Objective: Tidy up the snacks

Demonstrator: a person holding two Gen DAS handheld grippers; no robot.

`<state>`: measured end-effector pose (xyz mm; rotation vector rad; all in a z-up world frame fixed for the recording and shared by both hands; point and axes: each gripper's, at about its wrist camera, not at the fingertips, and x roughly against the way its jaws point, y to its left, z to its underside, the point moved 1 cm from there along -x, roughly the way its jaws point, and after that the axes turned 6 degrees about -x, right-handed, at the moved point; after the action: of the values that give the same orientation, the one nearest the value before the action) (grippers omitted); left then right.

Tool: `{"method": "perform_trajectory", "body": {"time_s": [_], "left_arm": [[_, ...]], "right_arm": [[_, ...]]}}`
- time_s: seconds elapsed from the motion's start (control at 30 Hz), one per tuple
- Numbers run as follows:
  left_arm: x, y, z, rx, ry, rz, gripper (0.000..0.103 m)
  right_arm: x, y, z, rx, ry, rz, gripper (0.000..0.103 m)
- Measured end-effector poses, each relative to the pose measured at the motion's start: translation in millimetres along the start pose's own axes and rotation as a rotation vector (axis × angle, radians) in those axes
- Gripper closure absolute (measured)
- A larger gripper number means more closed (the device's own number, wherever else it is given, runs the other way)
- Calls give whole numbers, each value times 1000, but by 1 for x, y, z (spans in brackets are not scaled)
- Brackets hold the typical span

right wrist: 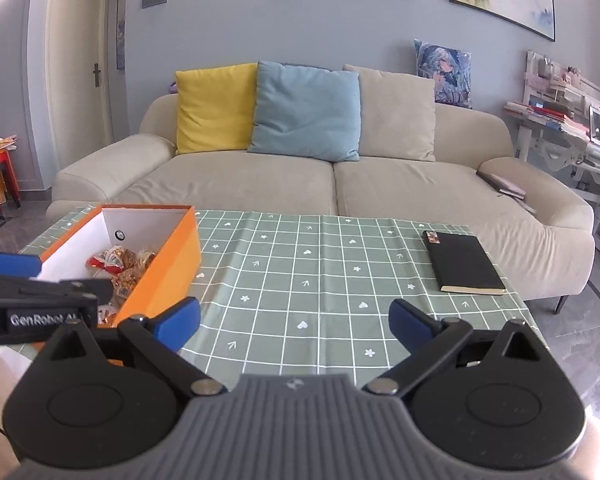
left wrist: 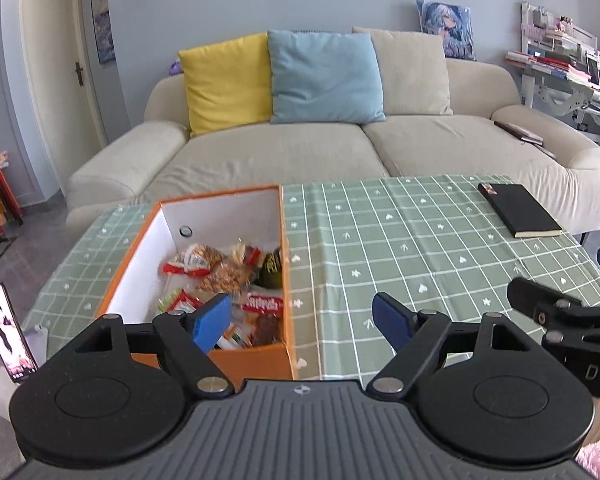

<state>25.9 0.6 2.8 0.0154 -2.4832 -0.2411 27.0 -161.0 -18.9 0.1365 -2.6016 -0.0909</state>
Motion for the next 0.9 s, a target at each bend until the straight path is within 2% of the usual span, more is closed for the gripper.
{"method": "perform_trajectory", "body": {"time_s": [0.2,0.9], "left_arm": [[-4,-2,3,-3,26,8,9],[-3,-2,2,0,27,9,9]], "right_arm": [[-4,-5,1,-21,15,5,5],[-4,-2,1,-6,-6,13,5]]}}
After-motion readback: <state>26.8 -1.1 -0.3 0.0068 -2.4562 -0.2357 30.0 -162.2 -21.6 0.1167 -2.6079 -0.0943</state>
